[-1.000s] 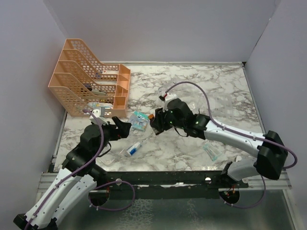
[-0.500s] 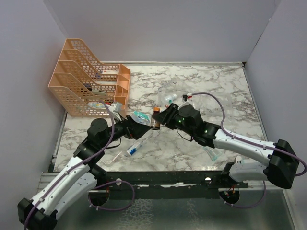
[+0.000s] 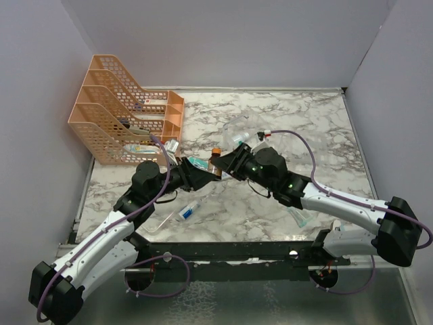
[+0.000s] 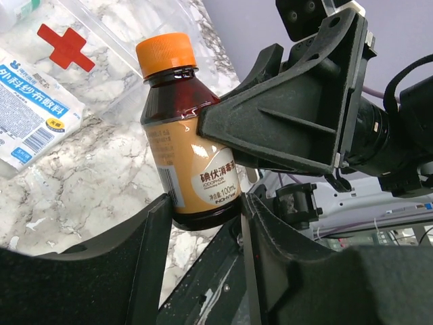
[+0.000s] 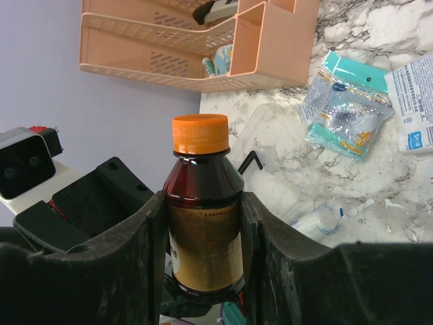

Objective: Organize the medicine kit

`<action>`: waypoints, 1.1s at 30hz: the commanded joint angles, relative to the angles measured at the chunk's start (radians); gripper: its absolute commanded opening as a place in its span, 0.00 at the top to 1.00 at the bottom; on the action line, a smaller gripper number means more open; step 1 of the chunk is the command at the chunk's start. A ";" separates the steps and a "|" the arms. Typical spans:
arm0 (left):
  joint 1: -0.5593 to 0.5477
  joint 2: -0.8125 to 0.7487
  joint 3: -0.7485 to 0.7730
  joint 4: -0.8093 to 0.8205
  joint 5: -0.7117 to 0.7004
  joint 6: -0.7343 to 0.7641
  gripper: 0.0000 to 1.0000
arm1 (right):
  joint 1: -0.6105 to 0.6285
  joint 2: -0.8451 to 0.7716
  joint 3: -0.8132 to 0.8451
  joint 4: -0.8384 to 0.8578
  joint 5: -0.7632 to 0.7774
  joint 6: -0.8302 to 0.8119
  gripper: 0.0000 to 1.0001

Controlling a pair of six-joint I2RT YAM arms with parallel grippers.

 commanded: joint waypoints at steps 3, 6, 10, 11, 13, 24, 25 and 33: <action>-0.001 0.018 0.004 0.037 0.071 0.050 0.50 | 0.007 -0.007 -0.023 0.117 -0.114 0.030 0.65; -0.001 0.043 0.013 0.038 0.102 0.036 0.35 | 0.008 -0.003 -0.031 0.144 -0.128 0.030 0.65; -0.001 0.066 0.014 0.039 0.104 0.038 0.38 | 0.008 0.002 -0.041 0.167 -0.128 0.031 0.65; -0.002 0.070 0.013 0.039 0.100 0.046 0.45 | 0.007 0.001 -0.044 0.171 -0.129 0.031 0.65; -0.002 0.063 0.011 0.038 0.089 0.065 0.56 | 0.008 0.002 -0.039 0.161 -0.130 0.023 0.64; -0.001 0.023 0.091 -0.090 0.139 0.313 0.63 | 0.008 0.044 0.060 -0.024 -0.203 -0.112 0.49; -0.002 0.029 0.102 -0.102 0.150 0.332 0.63 | 0.008 0.044 0.058 -0.021 -0.209 -0.111 0.53; -0.002 0.052 0.154 -0.209 0.089 0.394 0.22 | 0.007 0.019 0.056 -0.011 -0.124 -0.073 0.67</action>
